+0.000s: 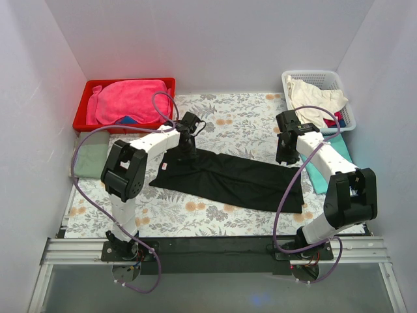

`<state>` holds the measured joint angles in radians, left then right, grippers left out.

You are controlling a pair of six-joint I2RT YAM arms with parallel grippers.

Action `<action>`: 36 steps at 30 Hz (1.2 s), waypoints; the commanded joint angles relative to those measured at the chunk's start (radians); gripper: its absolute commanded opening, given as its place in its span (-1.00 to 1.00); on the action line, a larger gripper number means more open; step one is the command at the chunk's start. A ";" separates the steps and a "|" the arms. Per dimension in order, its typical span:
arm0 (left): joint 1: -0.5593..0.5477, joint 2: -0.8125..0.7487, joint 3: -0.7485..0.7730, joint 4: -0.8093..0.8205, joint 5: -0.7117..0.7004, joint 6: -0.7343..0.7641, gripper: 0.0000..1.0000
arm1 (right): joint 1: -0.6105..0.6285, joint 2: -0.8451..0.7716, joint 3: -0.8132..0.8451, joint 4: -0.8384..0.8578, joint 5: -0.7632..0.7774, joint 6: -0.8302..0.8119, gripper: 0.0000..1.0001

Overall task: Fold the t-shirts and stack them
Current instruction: Rotate the tshirt 90 degrees

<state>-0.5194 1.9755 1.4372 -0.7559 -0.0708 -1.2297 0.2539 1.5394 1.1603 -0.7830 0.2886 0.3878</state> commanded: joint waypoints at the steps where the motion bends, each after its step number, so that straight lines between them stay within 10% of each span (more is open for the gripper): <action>1: -0.008 -0.115 0.016 -0.049 -0.034 -0.030 -1.00 | 0.002 -0.035 -0.016 0.014 0.011 -0.006 -0.31; 16: -0.057 -0.254 -0.147 -0.091 0.026 -0.114 -0.98 | 0.004 -0.027 -0.025 0.016 0.015 -0.013 -0.31; 21: -0.093 -0.276 -0.198 -0.108 0.029 -0.129 -0.39 | 0.005 -0.024 -0.024 0.021 0.009 -0.017 -0.31; 36: -0.116 -0.371 -0.166 -0.126 -0.196 -0.188 -0.48 | 0.011 -0.009 0.004 0.021 -0.003 -0.021 -0.31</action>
<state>-0.6361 1.6356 1.2354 -0.9009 -0.1806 -1.3922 0.2584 1.5372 1.1469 -0.7822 0.2852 0.3744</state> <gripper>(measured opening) 0.244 0.346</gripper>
